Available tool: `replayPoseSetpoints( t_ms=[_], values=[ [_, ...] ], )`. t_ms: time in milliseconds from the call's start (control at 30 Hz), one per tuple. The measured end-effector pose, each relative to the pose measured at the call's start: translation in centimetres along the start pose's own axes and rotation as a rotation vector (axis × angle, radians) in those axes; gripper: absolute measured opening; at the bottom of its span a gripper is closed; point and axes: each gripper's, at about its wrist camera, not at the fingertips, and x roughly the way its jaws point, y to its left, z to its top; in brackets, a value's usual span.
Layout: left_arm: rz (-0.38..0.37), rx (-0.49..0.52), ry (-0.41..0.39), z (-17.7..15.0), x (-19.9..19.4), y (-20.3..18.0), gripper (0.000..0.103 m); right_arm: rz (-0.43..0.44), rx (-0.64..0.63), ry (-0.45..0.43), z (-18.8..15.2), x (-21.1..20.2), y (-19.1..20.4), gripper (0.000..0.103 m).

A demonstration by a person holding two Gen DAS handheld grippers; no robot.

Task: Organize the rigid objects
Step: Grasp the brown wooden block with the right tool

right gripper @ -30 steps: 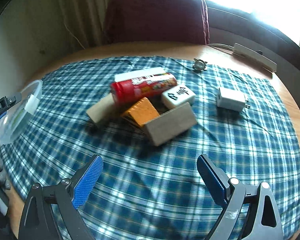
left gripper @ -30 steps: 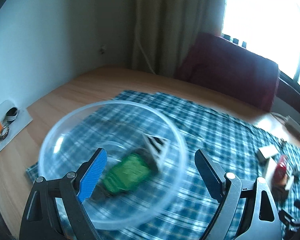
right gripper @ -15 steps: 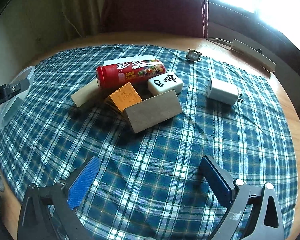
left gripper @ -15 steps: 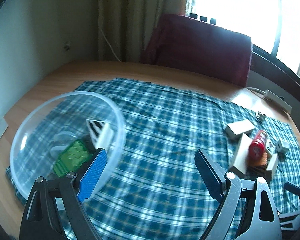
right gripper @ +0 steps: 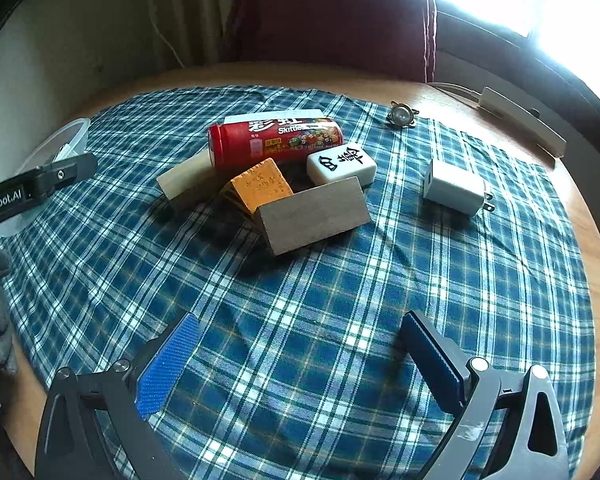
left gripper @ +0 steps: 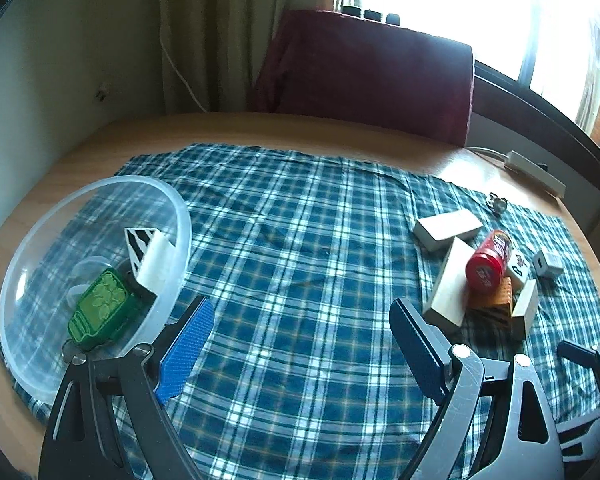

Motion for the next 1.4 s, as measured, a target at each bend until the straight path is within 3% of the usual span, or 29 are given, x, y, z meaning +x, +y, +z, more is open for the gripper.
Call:
replayPoseSetpoints(
  t_ms=[233,467,567,733,867,1400],
  values=[
    [-0.003,0.006,0.02,-0.1,0.5,-0.4,0.09,0.062,0.073,-0.048,1.3,-0.6,-2.6,0.096],
    [-0.009,0.025,0.037,-0.2,0.8,-1.4,0.09,0.089,0.012,-0.119,3.3,-0.6,-2.8,0.088],
    [-0.012,0.03,0.049,-0.2,1.2,-1.6,0.09,0.099,-0.02,-0.115,3.7,0.1,-2.3,0.08],
    [-0.009,0.033,0.057,-0.2,1.3,-1.9,0.09,0.109,-0.039,-0.098,4.1,1.3,-2.1,0.079],
    [-0.008,0.034,0.062,-0.2,1.5,-2.1,0.09,0.119,-0.04,-0.09,4.2,1.8,-2.2,0.067],
    [-0.038,0.076,0.106,0.0,2.4,-5.0,0.09,0.147,0.039,-0.141,3.7,0.3,-4.5,0.067]
  ],
)
